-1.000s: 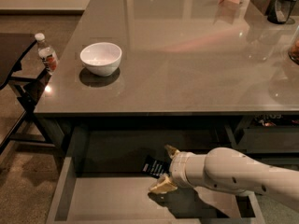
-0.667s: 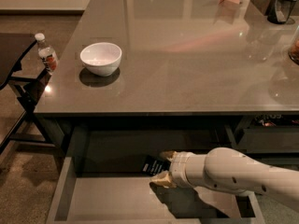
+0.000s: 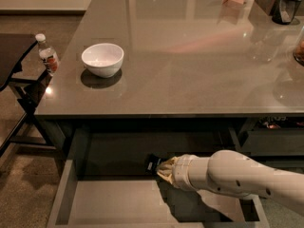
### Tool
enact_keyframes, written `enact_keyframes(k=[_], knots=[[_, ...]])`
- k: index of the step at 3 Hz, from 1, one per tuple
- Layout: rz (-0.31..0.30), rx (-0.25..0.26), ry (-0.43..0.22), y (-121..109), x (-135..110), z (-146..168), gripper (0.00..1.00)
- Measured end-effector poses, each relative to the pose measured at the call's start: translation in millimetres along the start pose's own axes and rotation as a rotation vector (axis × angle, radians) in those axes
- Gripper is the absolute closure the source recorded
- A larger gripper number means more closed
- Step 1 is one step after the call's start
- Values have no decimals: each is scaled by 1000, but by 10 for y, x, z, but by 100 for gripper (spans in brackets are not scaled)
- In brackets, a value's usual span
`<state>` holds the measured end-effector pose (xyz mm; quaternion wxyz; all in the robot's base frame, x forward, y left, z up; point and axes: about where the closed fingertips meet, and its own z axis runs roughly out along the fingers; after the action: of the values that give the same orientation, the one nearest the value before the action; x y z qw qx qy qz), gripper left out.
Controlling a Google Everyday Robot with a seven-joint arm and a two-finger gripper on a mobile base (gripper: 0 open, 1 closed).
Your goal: Pick rxbar blueberry from top drawer and place on counter
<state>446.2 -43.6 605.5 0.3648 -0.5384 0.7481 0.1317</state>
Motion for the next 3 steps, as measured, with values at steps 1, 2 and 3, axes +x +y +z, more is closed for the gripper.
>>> enact_keyframes(k=[1, 2, 3], knots=[[0, 0, 0, 0, 0, 0, 100], [0, 0, 0, 0, 0, 0, 83], [0, 0, 0, 0, 0, 0, 59]])
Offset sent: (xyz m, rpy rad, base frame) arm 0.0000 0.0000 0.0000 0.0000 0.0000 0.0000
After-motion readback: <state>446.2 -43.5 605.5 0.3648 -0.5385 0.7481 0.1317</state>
